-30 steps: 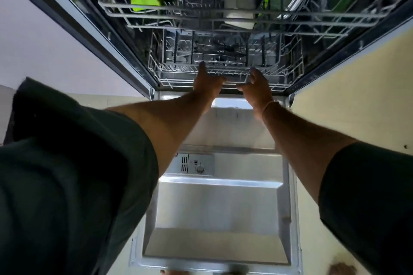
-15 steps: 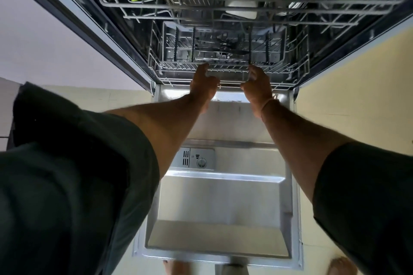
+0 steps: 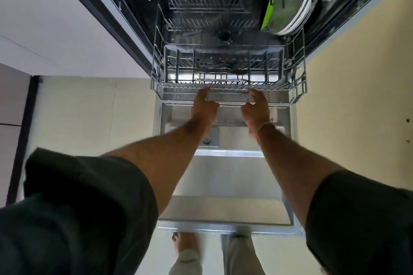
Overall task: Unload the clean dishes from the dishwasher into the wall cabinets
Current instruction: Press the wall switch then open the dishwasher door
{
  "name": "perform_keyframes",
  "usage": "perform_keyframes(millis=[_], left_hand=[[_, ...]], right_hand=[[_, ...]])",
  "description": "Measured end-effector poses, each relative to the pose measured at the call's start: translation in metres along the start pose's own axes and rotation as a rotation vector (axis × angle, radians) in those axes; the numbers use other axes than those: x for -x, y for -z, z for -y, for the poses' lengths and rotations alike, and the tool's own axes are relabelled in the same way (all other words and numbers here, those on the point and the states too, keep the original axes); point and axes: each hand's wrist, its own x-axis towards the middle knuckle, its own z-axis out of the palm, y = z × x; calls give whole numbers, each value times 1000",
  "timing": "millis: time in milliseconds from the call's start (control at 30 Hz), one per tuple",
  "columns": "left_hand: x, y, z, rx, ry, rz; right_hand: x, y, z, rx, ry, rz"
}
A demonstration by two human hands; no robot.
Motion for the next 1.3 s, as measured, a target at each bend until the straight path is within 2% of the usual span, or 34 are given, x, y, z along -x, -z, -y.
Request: perform_keyframes(millis=[167, 467, 567, 767, 1100, 1300], left_hand=[[45, 10, 28, 55, 28, 15], [118, 25, 84, 5, 82, 63], [140, 25, 101, 112, 118, -6], [171, 31, 120, 27, 169, -16], [187, 41, 112, -31, 174, 82], [193, 65, 79, 13, 136, 109]], right_hand=[[50, 9, -23, -5, -2, -43], [135, 28, -60, -42, -135, -85], [159, 35, -70, -9, -162, -100], [194, 44, -83, 36, -192, -99], [206, 43, -83, 72, -226, -61], [223, 31, -29, 23, -158, -28]])
